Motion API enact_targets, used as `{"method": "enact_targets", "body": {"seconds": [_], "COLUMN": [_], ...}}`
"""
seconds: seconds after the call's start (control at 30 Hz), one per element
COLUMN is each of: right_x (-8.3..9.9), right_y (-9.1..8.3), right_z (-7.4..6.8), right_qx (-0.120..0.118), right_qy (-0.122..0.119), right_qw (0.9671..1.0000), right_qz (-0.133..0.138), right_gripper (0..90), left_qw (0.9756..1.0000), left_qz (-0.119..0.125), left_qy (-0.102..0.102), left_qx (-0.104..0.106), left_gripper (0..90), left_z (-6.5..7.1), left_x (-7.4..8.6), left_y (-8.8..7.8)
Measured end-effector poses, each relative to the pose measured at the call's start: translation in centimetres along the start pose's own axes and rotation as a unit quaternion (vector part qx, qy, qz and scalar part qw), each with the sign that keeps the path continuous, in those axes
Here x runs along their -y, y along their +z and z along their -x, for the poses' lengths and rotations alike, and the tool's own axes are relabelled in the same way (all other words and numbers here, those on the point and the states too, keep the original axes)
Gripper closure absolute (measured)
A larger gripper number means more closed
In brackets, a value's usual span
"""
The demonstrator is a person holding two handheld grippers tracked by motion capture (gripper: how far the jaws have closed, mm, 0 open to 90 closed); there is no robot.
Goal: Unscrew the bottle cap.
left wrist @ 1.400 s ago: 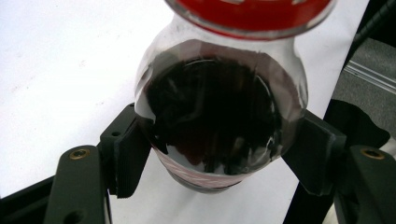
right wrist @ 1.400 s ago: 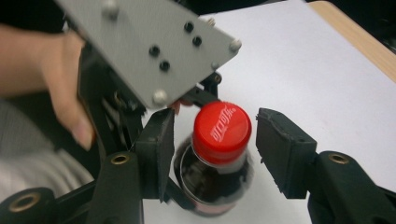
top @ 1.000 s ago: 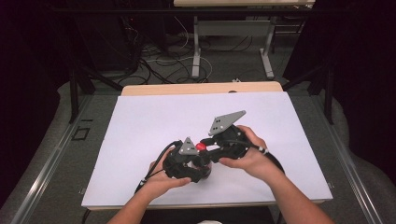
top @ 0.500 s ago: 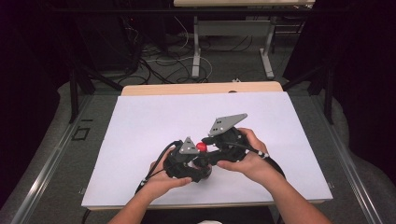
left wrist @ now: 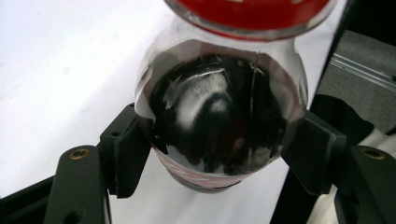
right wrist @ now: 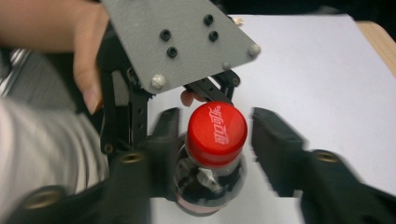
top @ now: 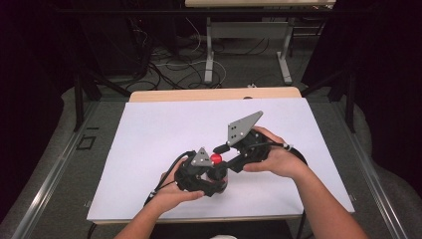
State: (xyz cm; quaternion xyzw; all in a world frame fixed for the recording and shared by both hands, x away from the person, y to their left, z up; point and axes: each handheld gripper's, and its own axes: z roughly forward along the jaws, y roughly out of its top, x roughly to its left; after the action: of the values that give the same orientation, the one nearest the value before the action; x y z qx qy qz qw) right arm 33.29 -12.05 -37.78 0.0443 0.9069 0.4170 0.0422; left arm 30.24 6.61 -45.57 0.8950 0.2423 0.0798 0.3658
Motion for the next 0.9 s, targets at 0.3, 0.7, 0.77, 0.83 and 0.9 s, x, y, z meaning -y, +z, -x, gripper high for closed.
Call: {"method": "enact_targets", "body": {"seconds": [0.3, 0.7, 0.77, 0.83, 0.9], "right_x": [-0.6, 0.2, 0.3, 0.2, 0.2], "right_y": [1.0, 0.0, 0.0, -0.1, 0.1], "right_z": [-3.1, 0.5, 0.0, -0.6, -2.1], "right_qx": [0.163, -0.006, 0.019, 0.048, 0.12], "right_qy": [0.134, 0.015, 0.059, 0.076, 0.101], "right_qw": [0.9774, 0.9998, 0.998, 0.996, 0.9875], "right_qz": [0.009, -0.006, 0.006, 0.005, 0.017], "right_gripper": [57.7, 54.2, 47.0, 47.0, 47.0], "left_qw": [0.9995, 1.0, 0.9999, 0.9999, 0.9997], "left_qz": [0.008, 0.001, -0.005, -0.01, -0.001], "left_qy": [-0.026, -0.003, -0.008, -0.009, -0.021], "left_qx": [-0.018, 0.002, -0.006, -0.005, -0.01], "left_gripper": [30.8, 30.8, 30.8, 30.8, 30.8], "left_z": [-0.1, 0.3, 0.1, -0.1, 0.0], "left_x": [0.0, 0.0, 0.0, 0.0, 0.0], "left_y": [0.0, 0.4, 0.2, 0.0, 0.1]}}
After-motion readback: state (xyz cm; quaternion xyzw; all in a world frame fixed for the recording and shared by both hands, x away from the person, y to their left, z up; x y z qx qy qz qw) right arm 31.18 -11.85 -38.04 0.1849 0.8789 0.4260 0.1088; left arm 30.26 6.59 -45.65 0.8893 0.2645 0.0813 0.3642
